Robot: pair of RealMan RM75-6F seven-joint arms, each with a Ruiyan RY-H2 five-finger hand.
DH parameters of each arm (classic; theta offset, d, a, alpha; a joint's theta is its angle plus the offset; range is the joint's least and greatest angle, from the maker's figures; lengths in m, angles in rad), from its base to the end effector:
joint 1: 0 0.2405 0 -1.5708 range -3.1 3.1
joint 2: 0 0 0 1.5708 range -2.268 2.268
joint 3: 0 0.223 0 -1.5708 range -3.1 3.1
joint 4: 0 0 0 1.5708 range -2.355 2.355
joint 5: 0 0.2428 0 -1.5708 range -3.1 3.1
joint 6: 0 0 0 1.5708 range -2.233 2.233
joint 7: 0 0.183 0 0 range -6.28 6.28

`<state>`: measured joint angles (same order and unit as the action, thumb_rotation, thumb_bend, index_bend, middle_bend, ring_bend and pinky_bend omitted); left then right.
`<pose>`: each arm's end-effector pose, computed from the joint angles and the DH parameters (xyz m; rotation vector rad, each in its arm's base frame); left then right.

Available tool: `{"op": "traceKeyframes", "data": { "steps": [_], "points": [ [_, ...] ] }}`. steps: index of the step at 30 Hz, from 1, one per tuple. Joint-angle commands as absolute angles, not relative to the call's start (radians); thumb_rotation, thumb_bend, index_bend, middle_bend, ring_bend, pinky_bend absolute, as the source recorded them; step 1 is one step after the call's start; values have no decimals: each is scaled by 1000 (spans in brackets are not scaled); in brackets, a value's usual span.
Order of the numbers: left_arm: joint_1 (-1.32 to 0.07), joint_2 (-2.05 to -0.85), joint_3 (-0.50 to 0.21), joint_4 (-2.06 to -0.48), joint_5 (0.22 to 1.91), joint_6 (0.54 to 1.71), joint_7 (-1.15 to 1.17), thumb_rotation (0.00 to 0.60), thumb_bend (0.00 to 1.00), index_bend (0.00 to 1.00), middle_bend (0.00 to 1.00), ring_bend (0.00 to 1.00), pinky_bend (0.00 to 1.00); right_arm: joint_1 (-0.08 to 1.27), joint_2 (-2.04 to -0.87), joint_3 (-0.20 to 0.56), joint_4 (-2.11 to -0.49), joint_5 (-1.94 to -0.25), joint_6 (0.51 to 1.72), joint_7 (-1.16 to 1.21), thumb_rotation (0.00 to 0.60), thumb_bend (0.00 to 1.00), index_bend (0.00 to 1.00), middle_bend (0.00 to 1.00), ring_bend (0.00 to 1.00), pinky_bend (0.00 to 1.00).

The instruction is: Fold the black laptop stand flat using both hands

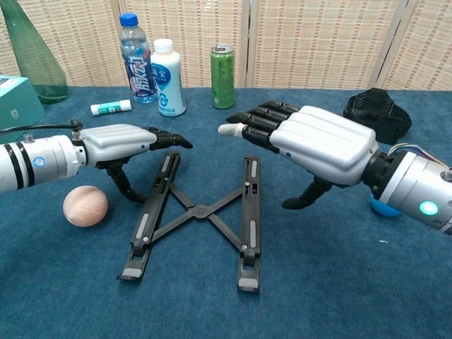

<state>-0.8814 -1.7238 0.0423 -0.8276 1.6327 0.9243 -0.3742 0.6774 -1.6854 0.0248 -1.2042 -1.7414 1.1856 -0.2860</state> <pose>-0.1561 0.4007 -0.0977 -2.2043 -0.7923 -0.9494 -0.1024 -0.3064 -0.0897 2.1249 -0.2921 1.1026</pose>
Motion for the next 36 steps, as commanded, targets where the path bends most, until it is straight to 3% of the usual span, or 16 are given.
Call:
{"op": "traceKeyframes", "data": {
  "steps": [1,12,36],
  "points": [
    [-882,-1726,43,-826,1632,924,-375,600,142,0,25,0,0,679,-1735,10,-1130,-1765,1210,-259,600,0,0,0,0,0],
    [-883,-1730,48,-818,1628,920,-383,600,142,0,25,0,0,687,-1846,-20,-928,-1813,1275,-177,600,0,0,0,0,0],
    [-884,-1736,50,-812,1622,921,-390,600,142,0,25,0,0,729,-1985,-26,-690,-1809,1300,-105,600,0,0,0,0,0]
  ]
}}
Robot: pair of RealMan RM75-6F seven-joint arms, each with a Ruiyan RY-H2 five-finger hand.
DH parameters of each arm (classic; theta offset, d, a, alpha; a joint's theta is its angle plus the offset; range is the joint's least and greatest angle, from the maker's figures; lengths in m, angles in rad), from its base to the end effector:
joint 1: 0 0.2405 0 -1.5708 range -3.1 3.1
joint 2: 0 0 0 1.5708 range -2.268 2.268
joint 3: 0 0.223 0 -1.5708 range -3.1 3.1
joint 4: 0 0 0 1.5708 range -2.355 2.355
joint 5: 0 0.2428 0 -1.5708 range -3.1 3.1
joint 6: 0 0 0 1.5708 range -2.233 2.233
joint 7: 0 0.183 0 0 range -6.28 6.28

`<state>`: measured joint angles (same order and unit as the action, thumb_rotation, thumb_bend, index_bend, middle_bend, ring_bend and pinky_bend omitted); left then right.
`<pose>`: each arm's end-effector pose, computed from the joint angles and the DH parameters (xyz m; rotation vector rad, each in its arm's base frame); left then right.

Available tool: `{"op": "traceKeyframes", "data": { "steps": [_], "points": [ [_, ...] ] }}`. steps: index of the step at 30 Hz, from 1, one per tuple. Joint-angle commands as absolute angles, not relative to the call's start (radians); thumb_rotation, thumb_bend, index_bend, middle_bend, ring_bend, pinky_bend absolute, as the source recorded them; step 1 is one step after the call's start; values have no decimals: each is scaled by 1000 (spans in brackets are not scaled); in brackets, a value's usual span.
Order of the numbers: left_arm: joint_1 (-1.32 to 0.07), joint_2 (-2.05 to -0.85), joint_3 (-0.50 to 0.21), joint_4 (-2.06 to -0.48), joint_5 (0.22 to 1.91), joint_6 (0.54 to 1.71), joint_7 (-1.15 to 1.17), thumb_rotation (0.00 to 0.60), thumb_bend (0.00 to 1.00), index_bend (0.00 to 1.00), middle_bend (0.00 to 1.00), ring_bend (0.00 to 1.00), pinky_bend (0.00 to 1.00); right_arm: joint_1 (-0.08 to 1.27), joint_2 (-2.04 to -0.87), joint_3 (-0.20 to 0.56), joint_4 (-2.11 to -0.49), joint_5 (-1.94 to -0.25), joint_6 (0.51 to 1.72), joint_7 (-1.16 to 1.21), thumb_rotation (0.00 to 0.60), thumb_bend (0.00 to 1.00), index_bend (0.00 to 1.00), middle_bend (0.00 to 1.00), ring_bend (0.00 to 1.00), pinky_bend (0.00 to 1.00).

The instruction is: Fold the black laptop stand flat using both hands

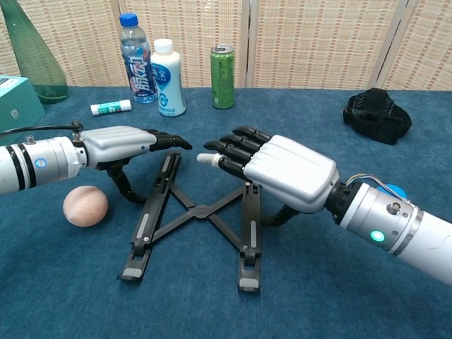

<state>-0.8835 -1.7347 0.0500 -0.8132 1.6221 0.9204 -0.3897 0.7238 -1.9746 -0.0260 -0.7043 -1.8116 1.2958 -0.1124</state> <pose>-0.1583 0.4012 -0.1000 -2.1987 -0.8146 -0.9461 -0.1126 -0.3200 -0.1316 2.1372 -0.1670 1.1443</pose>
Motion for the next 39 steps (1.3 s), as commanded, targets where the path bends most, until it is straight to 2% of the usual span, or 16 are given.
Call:
{"op": "traceKeyframes", "data": {
  "steps": [1,39],
  "points": [
    [-884,-1737,50,-811,1622,921,-391,600,142,0,25,0,0,730,-1989,-26,-684,-1809,1302,-103,600,0,0,0,0,0],
    [-912,-1749,44,-822,1628,918,-419,600,142,0,25,0,0,792,-2119,1,-531,-1772,1377,-62,600,0,0,0,0,0]
  ]
}}
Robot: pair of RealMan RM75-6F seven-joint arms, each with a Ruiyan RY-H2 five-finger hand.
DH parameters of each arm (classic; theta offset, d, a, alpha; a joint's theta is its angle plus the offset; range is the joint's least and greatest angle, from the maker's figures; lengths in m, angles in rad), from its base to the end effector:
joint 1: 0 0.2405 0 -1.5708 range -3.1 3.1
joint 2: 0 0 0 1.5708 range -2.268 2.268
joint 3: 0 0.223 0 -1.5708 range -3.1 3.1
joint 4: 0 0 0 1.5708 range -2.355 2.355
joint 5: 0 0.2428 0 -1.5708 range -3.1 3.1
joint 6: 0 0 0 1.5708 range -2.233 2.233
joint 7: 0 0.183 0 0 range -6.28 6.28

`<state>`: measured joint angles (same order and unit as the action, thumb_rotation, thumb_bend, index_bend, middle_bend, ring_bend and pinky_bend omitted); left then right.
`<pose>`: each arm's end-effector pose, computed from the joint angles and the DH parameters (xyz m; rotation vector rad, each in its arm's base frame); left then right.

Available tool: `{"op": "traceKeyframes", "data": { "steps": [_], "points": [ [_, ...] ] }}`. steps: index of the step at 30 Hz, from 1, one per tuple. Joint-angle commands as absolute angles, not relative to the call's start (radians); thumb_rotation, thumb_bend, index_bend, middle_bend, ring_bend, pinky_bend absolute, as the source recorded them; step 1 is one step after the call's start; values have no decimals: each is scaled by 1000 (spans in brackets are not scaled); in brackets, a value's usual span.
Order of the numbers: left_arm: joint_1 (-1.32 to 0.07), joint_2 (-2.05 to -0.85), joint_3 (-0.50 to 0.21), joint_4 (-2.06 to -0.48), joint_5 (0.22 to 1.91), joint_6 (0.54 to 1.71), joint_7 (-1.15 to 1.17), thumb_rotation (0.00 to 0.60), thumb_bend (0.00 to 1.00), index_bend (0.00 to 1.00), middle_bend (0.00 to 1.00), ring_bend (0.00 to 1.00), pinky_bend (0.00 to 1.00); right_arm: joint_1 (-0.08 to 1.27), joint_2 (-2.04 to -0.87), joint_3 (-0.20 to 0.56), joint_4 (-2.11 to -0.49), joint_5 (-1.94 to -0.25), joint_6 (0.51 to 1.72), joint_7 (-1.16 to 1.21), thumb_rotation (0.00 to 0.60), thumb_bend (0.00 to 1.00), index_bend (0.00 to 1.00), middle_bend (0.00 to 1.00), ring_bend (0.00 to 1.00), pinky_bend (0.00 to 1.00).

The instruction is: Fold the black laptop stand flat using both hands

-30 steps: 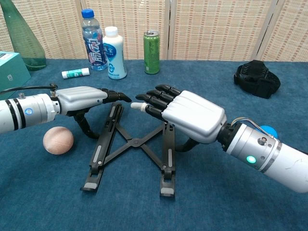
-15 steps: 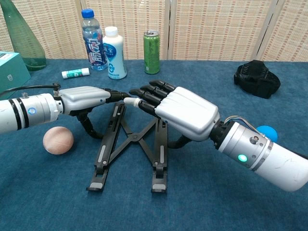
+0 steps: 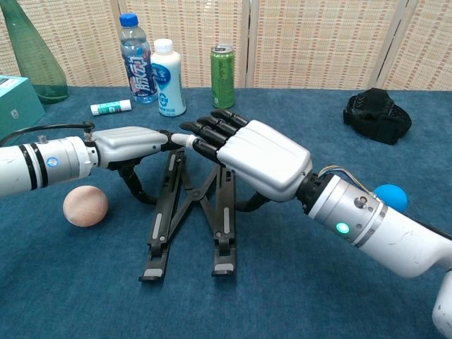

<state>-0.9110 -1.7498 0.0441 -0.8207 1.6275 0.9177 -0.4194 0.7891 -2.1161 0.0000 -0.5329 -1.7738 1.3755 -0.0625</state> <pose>-0.1416 0.3999 -0.1075 -2.2205 -0.8375 -0.9876 -0.0798 -0.3300 -0.1375 2.0481 -0.1359 1.2651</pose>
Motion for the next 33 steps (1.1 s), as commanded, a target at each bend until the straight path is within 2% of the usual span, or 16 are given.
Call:
{"op": "traceKeyframes", "data": {
  "steps": [1,9,14,18,21,27,33],
  "points": [
    [-914,-1749,43,-824,1629,918,-419,600,142,0,25,0,0,794,-2122,3,-529,-1771,1380,-63,600,0,0,0,0,0],
    [-922,-1745,38,-844,1629,921,-406,600,142,0,25,0,0,801,-2126,4,-532,-1761,1375,-70,600,0,0,0,0,0],
    [-909,-1723,33,-853,1611,920,-390,600,141,0,25,0,0,798,-2070,-7,-597,-1768,1390,-58,600,0,0,0,0,0],
    [-889,-1686,24,-879,1592,937,-368,600,142,0,25,0,0,814,-1967,-10,-730,-1777,1379,-76,600,0,0,0,0,0],
    [-870,-1653,10,-909,1572,957,-341,600,141,0,25,0,0,843,-1852,-14,-893,-1786,1335,-79,600,0,0,0,0,0],
    [-835,-1583,-26,-983,1519,983,-271,600,142,0,25,0,0,968,-1577,-46,-1243,-1809,1113,22,600,0,0,0,0,0],
    [-813,-1540,-49,-1032,1480,987,-221,600,142,0,25,0,0,1061,-1460,-63,-1345,-1819,958,108,600,0,0,0,0,0]
  ]
}}
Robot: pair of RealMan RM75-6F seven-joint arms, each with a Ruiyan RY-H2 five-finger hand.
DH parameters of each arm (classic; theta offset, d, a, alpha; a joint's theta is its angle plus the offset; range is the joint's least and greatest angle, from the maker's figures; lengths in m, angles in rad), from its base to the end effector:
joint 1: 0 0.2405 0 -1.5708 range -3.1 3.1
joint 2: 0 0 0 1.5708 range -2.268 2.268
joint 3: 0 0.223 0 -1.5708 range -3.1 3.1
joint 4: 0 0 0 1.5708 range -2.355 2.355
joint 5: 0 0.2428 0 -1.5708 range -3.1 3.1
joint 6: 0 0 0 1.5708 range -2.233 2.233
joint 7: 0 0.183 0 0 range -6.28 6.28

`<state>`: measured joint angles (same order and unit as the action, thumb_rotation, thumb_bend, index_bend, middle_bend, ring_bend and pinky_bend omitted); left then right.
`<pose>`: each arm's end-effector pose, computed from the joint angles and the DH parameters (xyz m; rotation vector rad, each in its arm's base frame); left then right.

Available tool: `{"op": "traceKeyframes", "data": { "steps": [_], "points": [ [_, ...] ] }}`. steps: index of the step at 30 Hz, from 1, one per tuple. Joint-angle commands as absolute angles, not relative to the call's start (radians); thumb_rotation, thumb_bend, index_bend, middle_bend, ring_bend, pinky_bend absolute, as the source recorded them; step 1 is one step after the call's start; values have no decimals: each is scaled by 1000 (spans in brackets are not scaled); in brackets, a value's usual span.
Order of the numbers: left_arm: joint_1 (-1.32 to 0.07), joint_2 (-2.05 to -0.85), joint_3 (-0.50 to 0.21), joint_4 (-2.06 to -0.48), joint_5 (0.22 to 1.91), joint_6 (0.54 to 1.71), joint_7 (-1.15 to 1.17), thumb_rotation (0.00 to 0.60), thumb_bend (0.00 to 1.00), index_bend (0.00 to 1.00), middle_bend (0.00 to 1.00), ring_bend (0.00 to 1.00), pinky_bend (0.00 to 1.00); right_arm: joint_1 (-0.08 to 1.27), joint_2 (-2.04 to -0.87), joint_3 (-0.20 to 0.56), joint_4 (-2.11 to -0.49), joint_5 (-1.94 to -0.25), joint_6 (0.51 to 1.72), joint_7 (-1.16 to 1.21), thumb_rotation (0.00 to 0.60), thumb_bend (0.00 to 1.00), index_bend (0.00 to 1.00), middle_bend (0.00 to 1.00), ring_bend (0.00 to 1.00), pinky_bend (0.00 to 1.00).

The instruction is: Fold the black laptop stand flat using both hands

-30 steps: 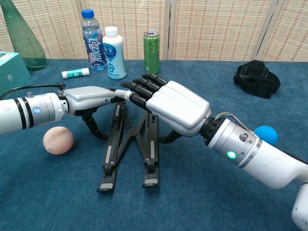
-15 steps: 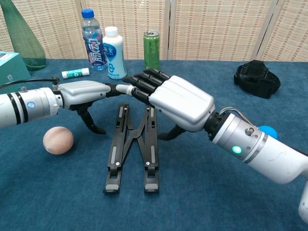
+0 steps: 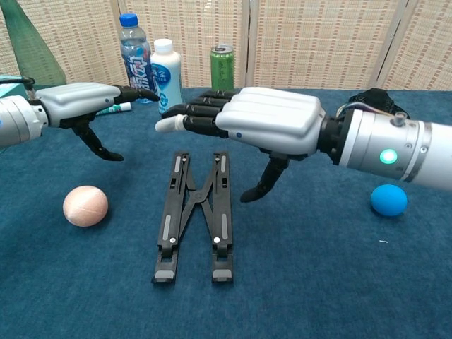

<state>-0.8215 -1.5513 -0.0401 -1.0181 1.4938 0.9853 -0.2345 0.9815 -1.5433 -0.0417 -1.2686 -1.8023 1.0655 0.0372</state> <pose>-0.1657 0.4180 -0.0316 -1.9828 -0.7850 -1.0103 -0.0462 -0.3247 -0.0850 2.4504 -0.2593 1.1846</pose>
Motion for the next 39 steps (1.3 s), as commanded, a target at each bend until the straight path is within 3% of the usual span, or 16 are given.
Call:
{"op": "traceKeyframes", "data": {
  "steps": [1,12,39],
  "points": [
    [-808,-1534,-53,-1039,1473,986,-214,600,142,0,25,0,0,1076,-1448,-67,-1351,-1827,941,123,600,0,0,0,0,0],
    [-789,-1511,-79,-1046,1442,990,-177,600,142,0,25,0,0,1195,-1447,-105,-1285,-1911,838,202,600,0,0,0,0,0],
    [-764,-1517,-78,-989,1467,1009,-199,600,142,0,25,0,0,1331,-1701,-224,-888,-1988,832,437,600,0,0,0,0,0]
  ]
}}
